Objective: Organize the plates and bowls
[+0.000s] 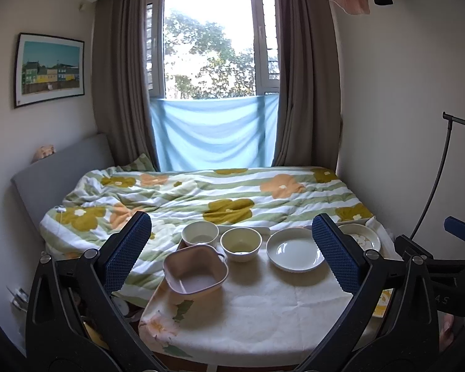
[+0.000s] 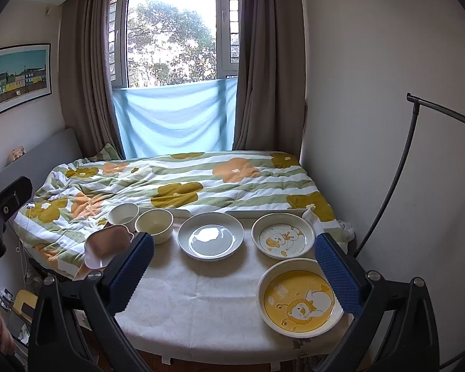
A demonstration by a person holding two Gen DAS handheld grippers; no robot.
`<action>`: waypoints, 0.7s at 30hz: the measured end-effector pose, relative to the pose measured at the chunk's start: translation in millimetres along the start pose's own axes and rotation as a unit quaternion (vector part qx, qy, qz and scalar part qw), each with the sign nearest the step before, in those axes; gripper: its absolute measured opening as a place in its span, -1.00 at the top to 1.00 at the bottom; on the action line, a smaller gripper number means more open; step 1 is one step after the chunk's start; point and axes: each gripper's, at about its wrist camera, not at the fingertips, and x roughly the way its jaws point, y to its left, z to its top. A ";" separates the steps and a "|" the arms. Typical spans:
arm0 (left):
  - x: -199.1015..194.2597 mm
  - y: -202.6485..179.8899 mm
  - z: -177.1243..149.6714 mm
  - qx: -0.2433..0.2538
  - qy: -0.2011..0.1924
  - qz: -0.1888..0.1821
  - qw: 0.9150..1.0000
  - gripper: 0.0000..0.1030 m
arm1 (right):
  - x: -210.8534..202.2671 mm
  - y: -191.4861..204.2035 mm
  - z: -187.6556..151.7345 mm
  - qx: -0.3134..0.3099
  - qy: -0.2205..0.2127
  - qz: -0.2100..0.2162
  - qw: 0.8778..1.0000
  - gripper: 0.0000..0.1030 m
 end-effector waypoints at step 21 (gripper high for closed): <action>1.1 2.0 -0.4 -0.001 0.000 -0.005 1.000 -0.99 | -1.0 -0.9 0.1 0.001 0.001 0.001 1.000 -0.99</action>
